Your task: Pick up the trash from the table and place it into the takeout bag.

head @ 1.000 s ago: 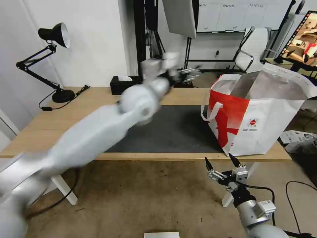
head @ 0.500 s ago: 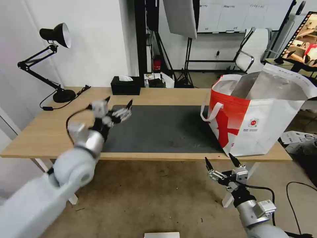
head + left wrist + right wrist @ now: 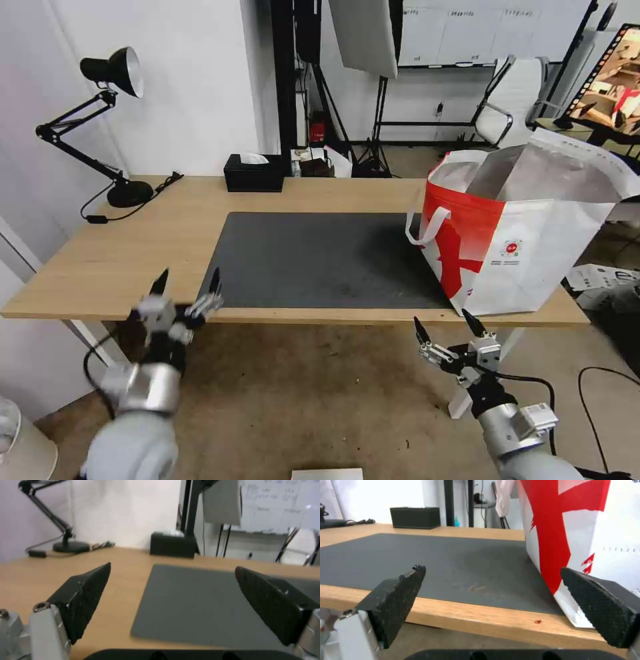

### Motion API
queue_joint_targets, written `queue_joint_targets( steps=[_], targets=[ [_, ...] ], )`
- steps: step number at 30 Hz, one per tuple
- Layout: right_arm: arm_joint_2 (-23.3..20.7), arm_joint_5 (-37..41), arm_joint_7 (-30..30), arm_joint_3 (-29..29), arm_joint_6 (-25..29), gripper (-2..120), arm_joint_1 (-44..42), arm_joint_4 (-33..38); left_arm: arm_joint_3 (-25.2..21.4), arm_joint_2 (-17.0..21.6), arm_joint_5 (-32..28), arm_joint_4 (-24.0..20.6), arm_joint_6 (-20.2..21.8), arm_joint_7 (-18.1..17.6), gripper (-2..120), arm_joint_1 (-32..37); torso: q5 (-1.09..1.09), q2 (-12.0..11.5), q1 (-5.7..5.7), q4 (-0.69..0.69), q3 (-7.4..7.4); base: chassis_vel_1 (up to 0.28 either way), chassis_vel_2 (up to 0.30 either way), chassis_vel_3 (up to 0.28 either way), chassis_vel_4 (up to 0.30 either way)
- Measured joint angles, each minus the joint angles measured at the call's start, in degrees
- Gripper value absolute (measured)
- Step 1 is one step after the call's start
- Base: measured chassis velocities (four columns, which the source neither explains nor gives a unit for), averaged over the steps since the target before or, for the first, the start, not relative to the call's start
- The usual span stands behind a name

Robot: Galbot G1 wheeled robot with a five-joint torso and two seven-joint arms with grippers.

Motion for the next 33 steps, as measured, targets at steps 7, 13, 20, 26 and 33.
queue_joint_targets(
  steps=[7, 13, 20, 26, 33],
  targets=[
    [0.0, 0.0, 0.0, 0.0, 0.0, 100, 0.0, 0.0, 0.7, -3.4, 3.0, 3.8, -3.2, 3.3, 100, 2.8, -0.01, 0.0, 0.01, -0.01, 0.01, 0.0, 0.0, 0.0, 0.0],
    [0.0, 0.0, 0.0, 0.0, 0.0, 100, 0.0, 0.0, 1.0, -3.7, 2.9, 4.9, -3.1, 3.5, 100, 2.3, -0.01, 0.0, 0.01, -0.01, 0.01, 0.0, 0.0, 0.0, 0.0],
    [0.0, 0.0, 0.0, 0.0, 0.0, 100, 0.0, 0.0, 1.2, -3.6, 2.7, 5.0, -2.9, 3.5, 100, 2.0, -0.02, 0.0, 0.01, -0.01, 0.01, 0.0, 0.0, 0.0, 0.0],
    [0.0, 0.0, 0.0, 0.0, 0.0, 100, 0.0, 0.0, 1.2, -3.5, 2.6, 5.0, -2.8, 3.5, 100, 1.9, -0.02, 0.0, 0.01, -0.01, 0.01, 0.0, 0.0, 0.0, 0.0],
    [0.0, 0.0, 0.0, 0.0, 0.0, 100, 0.0, 0.0, 1.3, -3.4, 2.5, 5.0, -2.7, 3.4, 100, 1.8, -0.02, 0.0, 0.02, -0.01, 0.01, 0.0, 0.0, 0.0, 0.0]
  ],
)
